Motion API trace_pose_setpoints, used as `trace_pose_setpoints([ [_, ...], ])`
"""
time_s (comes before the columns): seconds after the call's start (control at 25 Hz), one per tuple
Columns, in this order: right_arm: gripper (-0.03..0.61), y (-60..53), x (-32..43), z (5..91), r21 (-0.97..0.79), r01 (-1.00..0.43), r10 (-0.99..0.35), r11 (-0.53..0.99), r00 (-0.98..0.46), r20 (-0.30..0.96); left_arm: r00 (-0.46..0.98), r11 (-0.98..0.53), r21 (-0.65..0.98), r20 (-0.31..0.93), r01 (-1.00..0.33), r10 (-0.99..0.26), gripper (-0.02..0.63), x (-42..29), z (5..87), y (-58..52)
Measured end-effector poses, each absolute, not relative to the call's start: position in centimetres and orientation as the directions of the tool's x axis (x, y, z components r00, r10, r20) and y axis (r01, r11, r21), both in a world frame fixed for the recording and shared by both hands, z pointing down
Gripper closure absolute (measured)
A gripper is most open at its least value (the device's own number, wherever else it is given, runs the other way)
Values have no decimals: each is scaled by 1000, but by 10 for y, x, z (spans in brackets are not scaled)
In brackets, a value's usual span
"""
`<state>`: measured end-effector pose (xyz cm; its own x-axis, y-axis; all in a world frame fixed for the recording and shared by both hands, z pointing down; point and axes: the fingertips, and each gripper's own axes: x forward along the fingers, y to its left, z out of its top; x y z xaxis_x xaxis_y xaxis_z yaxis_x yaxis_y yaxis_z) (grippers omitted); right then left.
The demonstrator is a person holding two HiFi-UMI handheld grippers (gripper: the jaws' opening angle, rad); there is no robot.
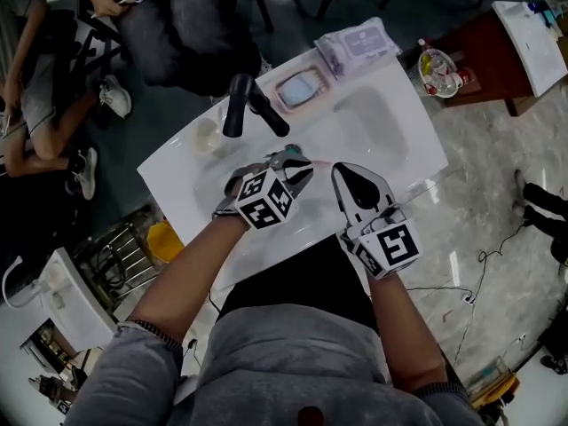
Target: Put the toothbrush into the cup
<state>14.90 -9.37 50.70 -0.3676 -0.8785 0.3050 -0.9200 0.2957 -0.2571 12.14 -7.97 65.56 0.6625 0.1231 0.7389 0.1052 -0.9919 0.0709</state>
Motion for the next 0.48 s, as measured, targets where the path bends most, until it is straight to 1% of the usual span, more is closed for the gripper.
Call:
trace_pose_setpoints([
  [0.12,566,-95,154,514,-266,-921,-881,284,-360,307,609,-985,106,775,138,169,559,125,676,-76],
  [0.48,566,-96,167,533,-294,-919,-881,262,-352,316,458,-961,122,860,246,226,535,136,730,-75],
])
